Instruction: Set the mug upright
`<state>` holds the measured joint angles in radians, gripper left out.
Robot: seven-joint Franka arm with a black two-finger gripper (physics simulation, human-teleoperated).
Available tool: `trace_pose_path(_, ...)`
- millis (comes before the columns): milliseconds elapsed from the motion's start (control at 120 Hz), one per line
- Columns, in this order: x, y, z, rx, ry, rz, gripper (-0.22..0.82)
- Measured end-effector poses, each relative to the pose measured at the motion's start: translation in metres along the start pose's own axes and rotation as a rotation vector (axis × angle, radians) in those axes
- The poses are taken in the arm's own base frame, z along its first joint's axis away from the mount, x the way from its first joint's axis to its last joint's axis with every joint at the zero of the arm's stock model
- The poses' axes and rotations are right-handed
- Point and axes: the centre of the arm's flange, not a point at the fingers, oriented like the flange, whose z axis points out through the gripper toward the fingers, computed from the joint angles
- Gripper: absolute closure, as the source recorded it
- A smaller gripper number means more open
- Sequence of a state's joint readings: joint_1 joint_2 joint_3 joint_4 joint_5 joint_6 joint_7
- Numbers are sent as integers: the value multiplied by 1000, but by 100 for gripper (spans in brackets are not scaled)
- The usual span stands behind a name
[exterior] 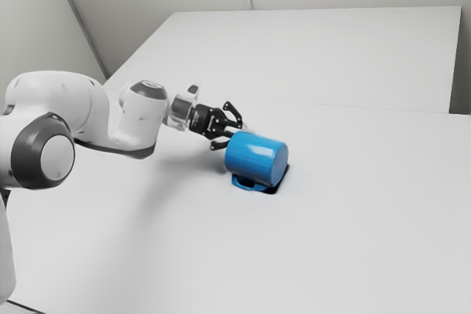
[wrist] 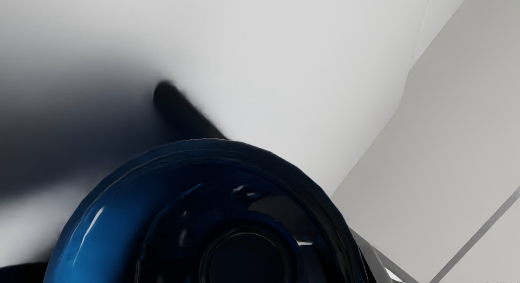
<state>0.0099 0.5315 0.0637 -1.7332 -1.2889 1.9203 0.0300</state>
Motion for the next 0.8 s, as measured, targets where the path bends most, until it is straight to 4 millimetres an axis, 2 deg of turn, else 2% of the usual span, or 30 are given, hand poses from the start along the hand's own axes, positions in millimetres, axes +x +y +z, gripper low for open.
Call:
trace_pose_path(133,-6,12,6,11,10,26,69)
trace_pose_path(208,-26,38,8,58,21,94,69)
trace_pose_path(308,-53,70,-6,185,59,212,70)
trace_pose_path(408,-70,81,-22,373,115,322,70)
trace_pose_path(500,-93,82,-26,571,161,426,71)
trace_pose_path(625,-122,68,-34,779,220,531,71)
trace_pose_path(708,-131,59,-42,876,257,579,71)
trace_pose_path(800,-132,51,-47,958,301,629,71)
